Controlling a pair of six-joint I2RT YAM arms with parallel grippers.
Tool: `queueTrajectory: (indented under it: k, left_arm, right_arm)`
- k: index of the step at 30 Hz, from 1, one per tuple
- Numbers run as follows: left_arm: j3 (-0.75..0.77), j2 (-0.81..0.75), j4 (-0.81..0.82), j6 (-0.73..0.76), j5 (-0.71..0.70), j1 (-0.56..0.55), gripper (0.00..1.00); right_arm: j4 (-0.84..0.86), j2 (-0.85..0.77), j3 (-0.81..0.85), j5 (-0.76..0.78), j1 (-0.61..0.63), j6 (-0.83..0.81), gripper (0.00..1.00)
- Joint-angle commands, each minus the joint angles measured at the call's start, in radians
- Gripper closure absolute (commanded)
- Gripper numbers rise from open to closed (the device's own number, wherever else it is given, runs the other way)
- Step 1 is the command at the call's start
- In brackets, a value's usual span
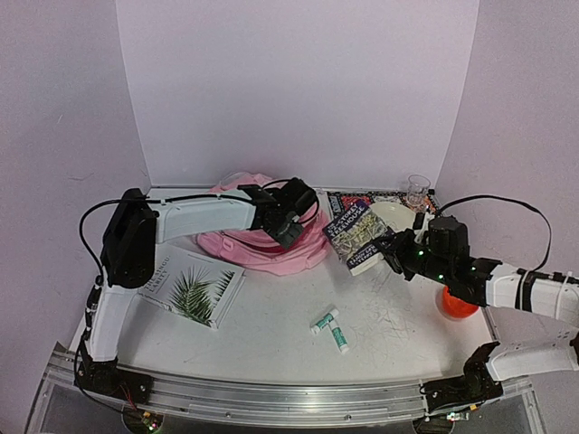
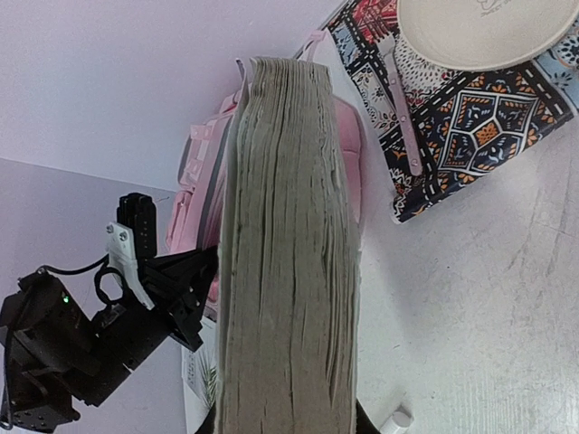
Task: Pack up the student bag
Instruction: Pick up the second largest pocket of the bag, then place the book in the second largest pocket of the bag.
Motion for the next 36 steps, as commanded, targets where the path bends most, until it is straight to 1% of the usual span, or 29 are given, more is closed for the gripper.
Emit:
queueTrajectory:
  k: [1, 7, 12, 15, 23, 27, 36]
  left_arm:
    - [-0.027, -0.161, -0.015, -0.048, 0.003, 0.011, 1.00]
    - [-0.084, -0.266, -0.017, -0.099, 0.057, 0.012, 1.00]
    - [-0.117, -0.331, -0.016, -0.139, 0.110, 0.012, 1.00]
    - [-0.141, -0.366, -0.014, -0.163, 0.140, 0.012, 1.00]
    - [-0.205, -0.440, 0.004, -0.223, 0.204, 0.012, 1.00]
    - [-0.250, -0.477, 0.044, -0.243, 0.249, 0.012, 1.00]
    - [-0.334, -0.528, 0.127, -0.260, 0.326, 0.012, 1.00]
  right_arm:
    - [0.109, -0.015, 0.057, -0.043, -0.001, -0.024, 1.00]
    - [0.151, 0.024, 0.062, -0.137, -0.001, -0.004, 1.00]
    - [0.284, 0.073, 0.026, -0.186, 0.000, 0.062, 1.00]
    - [0.382, 0.134, 0.032, -0.222, 0.001, 0.103, 1.00]
    - [0.584, 0.329, 0.115, -0.283, 0.014, 0.197, 1.00]
    - [0.681, 0.424, 0.155, -0.308, 0.021, 0.241, 1.00]
    - [0.776, 0.622, 0.310, -0.365, 0.055, 0.303, 1.00]
